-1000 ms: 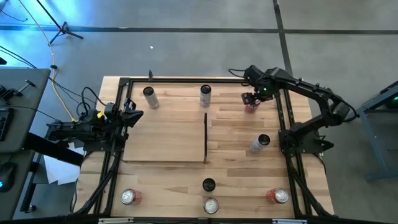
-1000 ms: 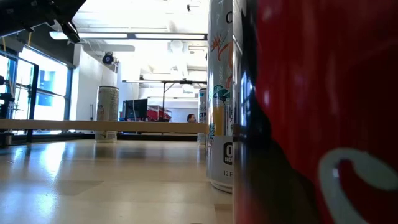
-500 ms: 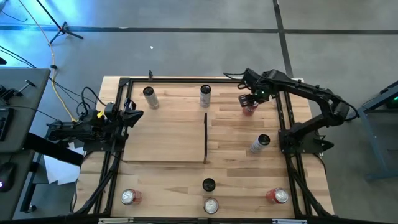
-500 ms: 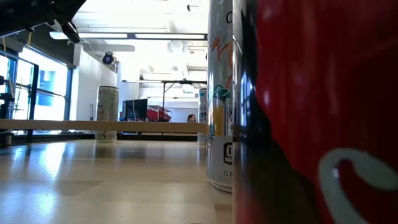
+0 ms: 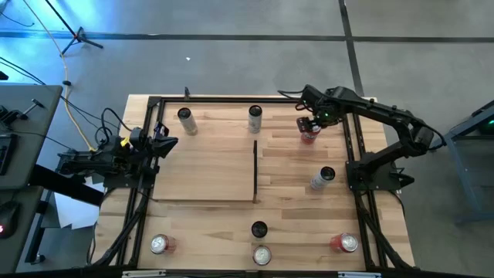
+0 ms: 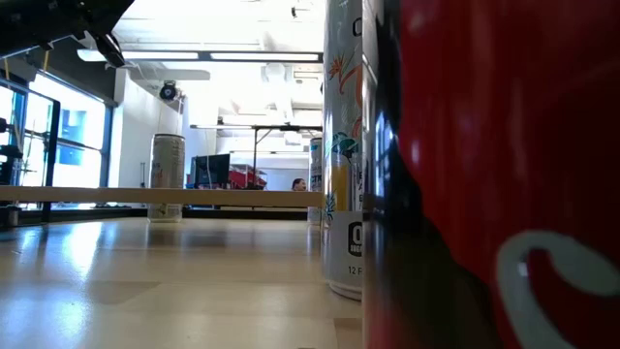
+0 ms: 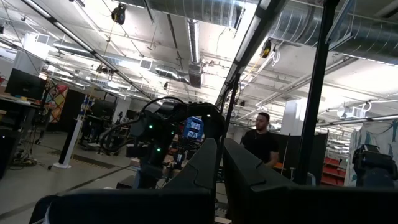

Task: Place canned beverage on shelf
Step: Put the top red soda can on the shelf

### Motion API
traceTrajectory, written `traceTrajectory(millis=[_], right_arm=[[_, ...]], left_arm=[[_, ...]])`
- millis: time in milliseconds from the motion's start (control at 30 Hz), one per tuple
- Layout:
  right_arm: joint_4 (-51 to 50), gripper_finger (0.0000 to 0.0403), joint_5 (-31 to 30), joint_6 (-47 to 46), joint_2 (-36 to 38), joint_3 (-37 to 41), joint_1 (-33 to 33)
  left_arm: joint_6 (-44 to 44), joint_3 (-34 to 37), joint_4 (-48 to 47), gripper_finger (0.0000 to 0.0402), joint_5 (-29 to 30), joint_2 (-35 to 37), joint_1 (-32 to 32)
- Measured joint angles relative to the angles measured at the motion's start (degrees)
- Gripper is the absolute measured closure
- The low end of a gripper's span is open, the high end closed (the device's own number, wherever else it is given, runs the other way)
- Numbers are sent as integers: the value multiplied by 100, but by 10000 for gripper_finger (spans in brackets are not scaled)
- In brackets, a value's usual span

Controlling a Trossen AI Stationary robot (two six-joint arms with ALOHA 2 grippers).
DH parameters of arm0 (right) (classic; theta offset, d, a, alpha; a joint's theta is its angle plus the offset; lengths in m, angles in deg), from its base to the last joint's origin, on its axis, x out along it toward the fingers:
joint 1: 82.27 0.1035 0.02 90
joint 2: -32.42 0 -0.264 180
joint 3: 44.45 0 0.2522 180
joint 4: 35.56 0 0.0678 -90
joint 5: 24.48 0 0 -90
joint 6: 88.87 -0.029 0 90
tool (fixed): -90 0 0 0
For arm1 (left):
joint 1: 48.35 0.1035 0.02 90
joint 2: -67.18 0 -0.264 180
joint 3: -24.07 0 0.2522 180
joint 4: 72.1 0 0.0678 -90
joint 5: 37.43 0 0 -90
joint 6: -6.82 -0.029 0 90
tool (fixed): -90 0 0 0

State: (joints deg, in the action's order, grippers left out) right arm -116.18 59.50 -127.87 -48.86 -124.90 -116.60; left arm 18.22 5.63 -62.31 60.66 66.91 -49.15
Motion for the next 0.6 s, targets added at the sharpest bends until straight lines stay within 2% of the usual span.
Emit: traceTrajectory(millis=[233,600], right_arm=[[349,91,-286,178,-24,0,-17],[275,91,-122,491,-610,0,-179]], left_arm=[[-1,2,2,394,0,1,2],[-1,0,1,394,0,1,2]])
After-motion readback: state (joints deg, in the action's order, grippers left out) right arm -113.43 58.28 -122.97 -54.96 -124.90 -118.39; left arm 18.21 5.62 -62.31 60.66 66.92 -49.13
